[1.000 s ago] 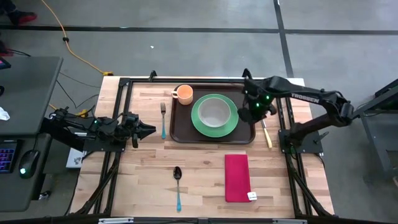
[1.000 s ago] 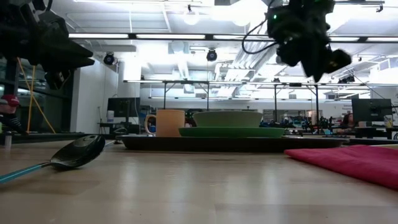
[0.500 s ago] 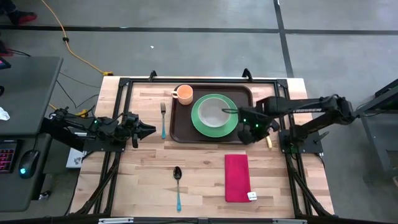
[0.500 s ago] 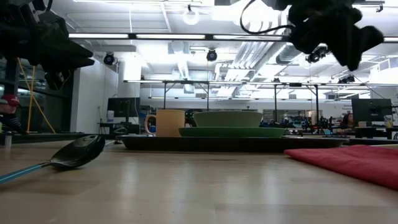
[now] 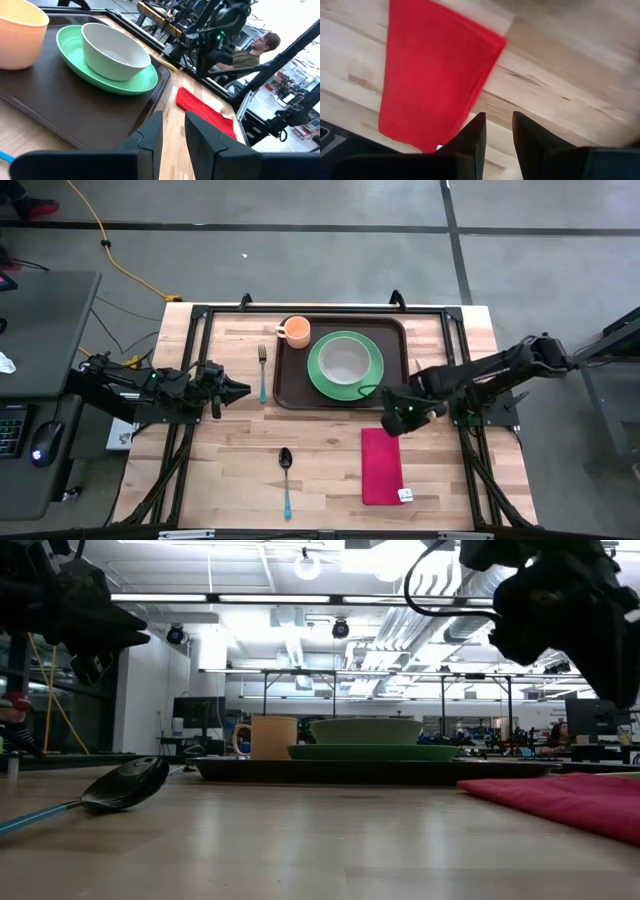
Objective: Set up tray
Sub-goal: Put the red table napkin to the right of the green plate on the brown tray
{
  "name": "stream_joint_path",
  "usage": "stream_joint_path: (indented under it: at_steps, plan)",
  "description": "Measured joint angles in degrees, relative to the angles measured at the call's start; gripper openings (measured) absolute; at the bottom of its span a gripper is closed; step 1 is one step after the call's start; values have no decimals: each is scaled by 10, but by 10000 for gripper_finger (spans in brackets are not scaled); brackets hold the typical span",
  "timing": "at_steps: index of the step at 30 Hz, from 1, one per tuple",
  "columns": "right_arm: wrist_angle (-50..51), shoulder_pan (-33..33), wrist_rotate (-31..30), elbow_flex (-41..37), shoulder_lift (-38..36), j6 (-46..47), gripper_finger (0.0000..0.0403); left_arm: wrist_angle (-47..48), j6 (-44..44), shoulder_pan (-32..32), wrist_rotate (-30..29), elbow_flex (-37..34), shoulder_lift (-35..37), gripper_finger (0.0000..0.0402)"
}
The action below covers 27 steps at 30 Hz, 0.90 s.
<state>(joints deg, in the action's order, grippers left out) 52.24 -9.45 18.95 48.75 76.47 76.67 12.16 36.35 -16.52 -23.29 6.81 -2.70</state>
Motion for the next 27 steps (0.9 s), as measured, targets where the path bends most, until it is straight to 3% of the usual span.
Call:
stream_joint_path:
  at_steps: [9,15,27]
  plan:
    - [-143,-62,11,-83,0,104,74,0,10,0,0,0,0,111]
    - [-232,-80,-23,-112,0,133,74,0,14,0,0,0,0,111]
    - [-270,-80,-47,-148,0,136,74,0,17,0,0,0,0,111]
